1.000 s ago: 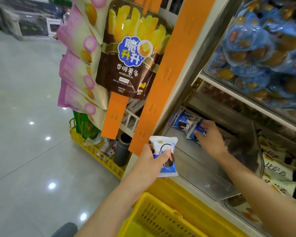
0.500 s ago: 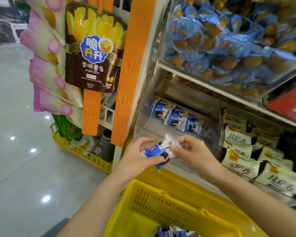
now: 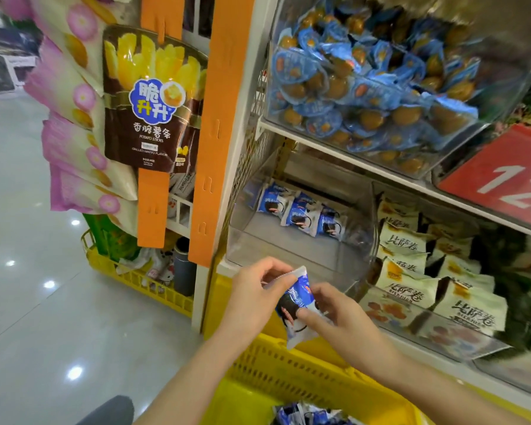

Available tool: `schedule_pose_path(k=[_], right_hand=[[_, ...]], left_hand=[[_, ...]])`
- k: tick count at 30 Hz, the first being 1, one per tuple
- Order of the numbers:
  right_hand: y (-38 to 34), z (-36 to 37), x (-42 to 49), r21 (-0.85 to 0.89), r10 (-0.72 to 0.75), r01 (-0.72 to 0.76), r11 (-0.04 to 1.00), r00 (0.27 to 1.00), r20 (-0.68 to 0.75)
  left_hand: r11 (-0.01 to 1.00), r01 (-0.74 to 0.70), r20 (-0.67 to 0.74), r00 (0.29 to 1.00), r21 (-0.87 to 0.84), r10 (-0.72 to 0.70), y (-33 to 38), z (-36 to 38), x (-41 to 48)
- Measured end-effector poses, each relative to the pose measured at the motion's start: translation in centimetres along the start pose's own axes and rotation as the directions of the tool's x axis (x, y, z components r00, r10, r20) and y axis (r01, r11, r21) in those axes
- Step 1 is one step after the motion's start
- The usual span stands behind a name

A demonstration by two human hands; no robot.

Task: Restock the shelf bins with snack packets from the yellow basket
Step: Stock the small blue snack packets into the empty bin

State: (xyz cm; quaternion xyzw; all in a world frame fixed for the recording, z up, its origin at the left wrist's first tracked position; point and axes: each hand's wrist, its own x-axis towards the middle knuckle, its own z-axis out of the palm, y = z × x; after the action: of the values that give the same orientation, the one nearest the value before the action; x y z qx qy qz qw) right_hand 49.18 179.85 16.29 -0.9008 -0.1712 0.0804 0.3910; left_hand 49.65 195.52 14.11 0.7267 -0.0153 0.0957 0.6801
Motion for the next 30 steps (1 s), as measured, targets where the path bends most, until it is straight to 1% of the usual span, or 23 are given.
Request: schedule_pose_path(k=[2, 4, 6, 7, 8, 10, 11, 13, 14, 15, 18, 21, 23, 27, 30], right_hand=[[-0.3, -0.7, 0.3, 0.003, -0.036, 0.036, 0.999, 0.998, -0.053], [-0.7, -2.0, 1.2, -0.020, -0.072, 0.070, 0.997, 0.993, -0.090], [-0.8, -3.5, 3.2, -0.133, -0.127, 0.104, 0.986, 0.975, -0.180], [-0.8, -4.2, 4.6, -0.204, -0.153, 0.104, 0.973, 0.959, -0.240], [-0.6, -4.8, 6.2, -0.257, -0.153, 0.075, 0.964, 0.941, -0.300], [0.1, -5.9, 9.9, -0.296, -0.052, -0.072, 0.952, 0.920, -0.388], [0.5, -6.3, 11.7, -0.327, 0.005, -0.144, 0.934, 0.920, -0.392], [1.6, -6.7, 14.6, -0.433, 0.094, -0.243, 0.868, 0.936, -0.338], [2.1, -6.7, 15.8, -0.473, 0.145, -0.285, 0.834, 0.939, -0.311], [2.7, -6.6, 16.7, -0.509, 0.190, -0.317, 0.801, 0.939, -0.285], [4.8, -6.2, 18.6, -0.605, 0.245, -0.333, 0.723, 0.943, -0.226], [5.9, -6.0, 19.6, -0.617, 0.268, -0.358, 0.701, 0.934, -0.237], [6.0, -6.0, 20.0, -0.625, 0.289, -0.379, 0.683, 0.925, -0.246], [5.8, -6.2, 20.6, -0.700, 0.327, -0.379, 0.606, 0.920, -0.214], [5.9, -6.2, 20.7, -0.756, 0.304, -0.362, 0.546, 0.926, -0.224]], left_hand=[[0.998, -0.049, 0.008, 0.999, 0.050, 0.048, 0.7, 0.2, 0.7], [0.985, -0.128, 0.078, 0.990, 0.120, 0.119, 1.5, 0.0, 1.9], [0.956, -0.166, 0.153, 0.979, 0.240, 0.132, 1.8, -0.4, 3.4], [0.923, -0.182, 0.171, 0.977, 0.340, 0.129, 1.7, -0.7, 4.2], [0.869, -0.199, 0.182, 0.975, 0.453, 0.129, 1.2, -1.1, 5.0], [0.727, -0.246, 0.209, 0.967, 0.642, 0.142, 0.3, -1.8, 6.3], [0.654, -0.276, 0.236, 0.960, 0.704, 0.151, -0.3, -2.1, 6.7], [0.518, -0.345, 0.301, 0.938, 0.783, 0.170, -1.5, -2.4, 7.1], [0.470, -0.377, 0.324, 0.926, 0.798, 0.192, -2.0, -2.5, 7.1], [0.447, -0.399, 0.333, 0.917, 0.800, 0.221, -2.6, -2.5, 7.1], [0.464, -0.437, 0.308, 0.893, 0.771, 0.329, -3.8, -2.5, 7.1], [0.484, -0.462, 0.297, 0.876, 0.744, 0.379, -4.7, -2.6, 7.6], [0.493, -0.476, 0.304, 0.869, 0.728, 0.390, -5.0, -2.6, 7.8], [0.524, -0.484, 0.301, 0.867, 0.701, 0.397, -5.4, -2.5, 8.1], [0.544, -0.491, 0.306, 0.865, 0.680, 0.399, -5.6, -2.5, 8.2]])
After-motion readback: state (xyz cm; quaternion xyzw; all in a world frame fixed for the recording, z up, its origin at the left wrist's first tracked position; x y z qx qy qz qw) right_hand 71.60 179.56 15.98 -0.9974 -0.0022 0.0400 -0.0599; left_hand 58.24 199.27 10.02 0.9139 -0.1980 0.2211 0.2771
